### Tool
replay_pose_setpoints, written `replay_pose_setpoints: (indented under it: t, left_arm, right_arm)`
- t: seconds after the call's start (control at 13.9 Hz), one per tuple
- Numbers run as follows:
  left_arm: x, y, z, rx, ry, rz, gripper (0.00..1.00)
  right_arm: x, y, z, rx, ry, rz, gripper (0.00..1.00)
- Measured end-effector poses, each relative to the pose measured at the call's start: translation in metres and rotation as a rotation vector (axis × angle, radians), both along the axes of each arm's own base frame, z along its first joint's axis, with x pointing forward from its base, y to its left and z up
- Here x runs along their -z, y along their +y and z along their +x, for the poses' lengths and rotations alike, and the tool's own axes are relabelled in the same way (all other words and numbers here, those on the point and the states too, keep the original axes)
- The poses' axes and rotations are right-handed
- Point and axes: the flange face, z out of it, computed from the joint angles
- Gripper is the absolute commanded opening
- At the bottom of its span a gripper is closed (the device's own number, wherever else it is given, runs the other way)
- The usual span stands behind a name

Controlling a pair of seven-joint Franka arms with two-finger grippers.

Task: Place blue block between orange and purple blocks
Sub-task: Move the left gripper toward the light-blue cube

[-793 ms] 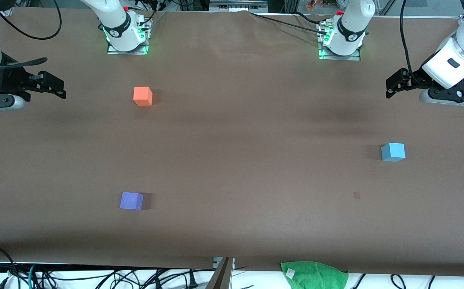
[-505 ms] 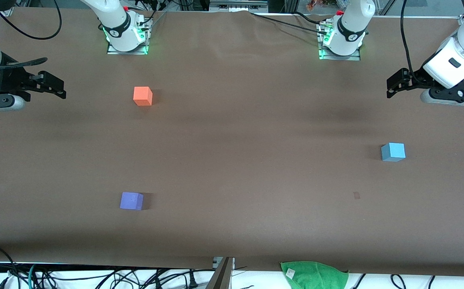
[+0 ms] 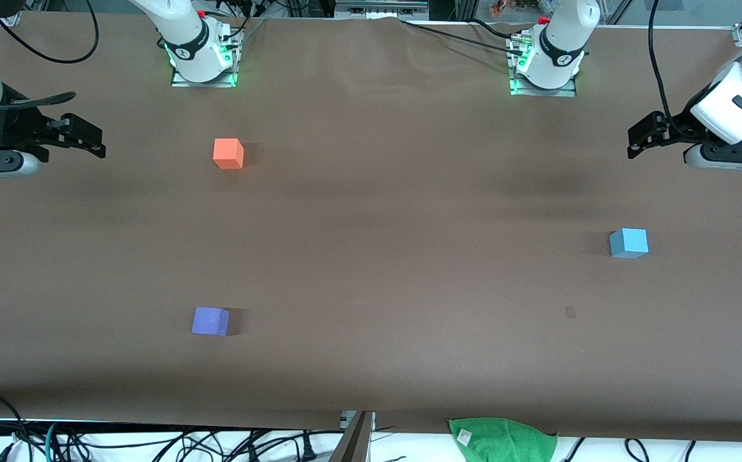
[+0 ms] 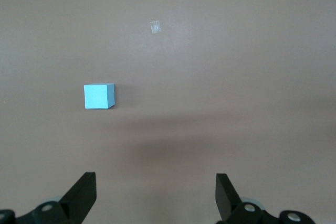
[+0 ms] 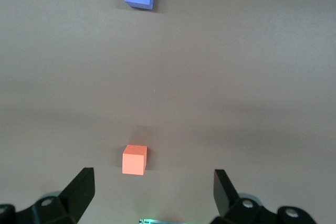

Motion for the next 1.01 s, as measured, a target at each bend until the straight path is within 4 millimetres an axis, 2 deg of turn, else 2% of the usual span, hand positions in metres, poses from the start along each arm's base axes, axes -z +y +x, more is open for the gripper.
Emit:
replay_pose_setpoints:
  t: [0.72, 1.01]
  left_arm:
    - [0.004, 0.001, -0.001, -0.002, 0.022, 0.001, 1.00]
    - [0.011, 0.015, 0.004, -0.028, 0.035, 0.000, 1.00]
  right_arm:
    - [0.000, 0.000, 0.000, 0.000, 0.000, 0.000, 1.00]
    - [0.000, 0.000, 0.000, 0.000, 0.000, 0.000, 1.00]
